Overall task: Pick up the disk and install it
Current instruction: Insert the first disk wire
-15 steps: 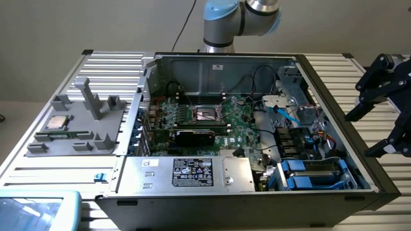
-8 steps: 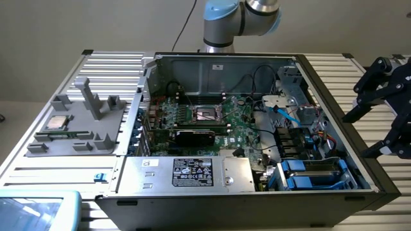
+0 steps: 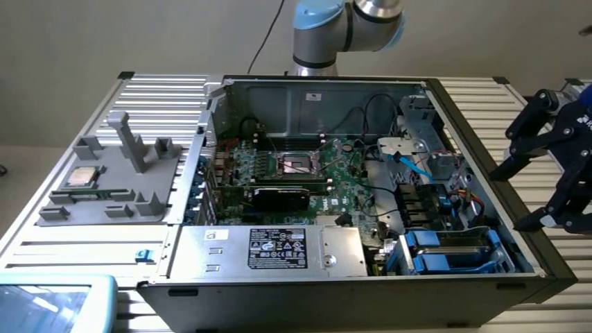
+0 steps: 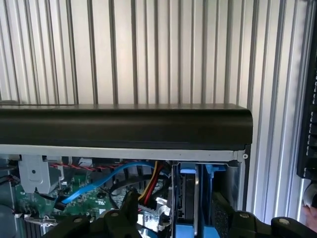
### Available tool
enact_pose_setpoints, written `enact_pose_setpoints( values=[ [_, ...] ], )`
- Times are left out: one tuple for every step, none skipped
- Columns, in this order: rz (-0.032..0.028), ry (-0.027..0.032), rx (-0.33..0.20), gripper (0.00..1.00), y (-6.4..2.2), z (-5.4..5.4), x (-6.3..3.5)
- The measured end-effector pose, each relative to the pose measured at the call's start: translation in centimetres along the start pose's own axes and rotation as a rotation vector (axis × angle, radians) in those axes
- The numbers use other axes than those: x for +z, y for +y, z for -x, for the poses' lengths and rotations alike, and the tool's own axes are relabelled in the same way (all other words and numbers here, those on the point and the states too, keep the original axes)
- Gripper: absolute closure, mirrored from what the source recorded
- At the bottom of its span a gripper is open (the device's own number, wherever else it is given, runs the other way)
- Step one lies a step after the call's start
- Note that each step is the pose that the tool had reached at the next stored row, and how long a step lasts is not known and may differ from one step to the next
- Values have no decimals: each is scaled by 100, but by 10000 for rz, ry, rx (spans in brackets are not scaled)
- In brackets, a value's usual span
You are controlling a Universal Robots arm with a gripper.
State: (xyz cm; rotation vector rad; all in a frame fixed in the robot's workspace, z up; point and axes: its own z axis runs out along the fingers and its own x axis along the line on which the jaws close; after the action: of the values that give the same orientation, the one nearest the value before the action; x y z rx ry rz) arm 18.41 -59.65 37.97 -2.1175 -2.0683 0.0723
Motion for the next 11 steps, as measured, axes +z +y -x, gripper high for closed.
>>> enact_pose_setpoints(
  values=[
    [-3, 5, 33, 31, 3, 0, 18],
    [-5, 11, 68, 31, 5, -1, 34],
    [-7, 14, 108, 33, 8, -3, 50],
    [-8, 22, 141, 40, 11, -6, 67],
    [-10, 30, 173, 40, 13, -8, 84],
    [-11, 38, 199, 40, 16, -11, 99],
    [-12, 52, 222, 40, 18, -14, 115],
    [-12, 65, 243, 40, 20, -17, 128],
    [-12, 78, 262, 40, 22, -20, 141],
    [-12, 93, 282, 40, 24, -24, 155],
    [-12, 107, 301, 40, 26, -27, 168]
  ],
)
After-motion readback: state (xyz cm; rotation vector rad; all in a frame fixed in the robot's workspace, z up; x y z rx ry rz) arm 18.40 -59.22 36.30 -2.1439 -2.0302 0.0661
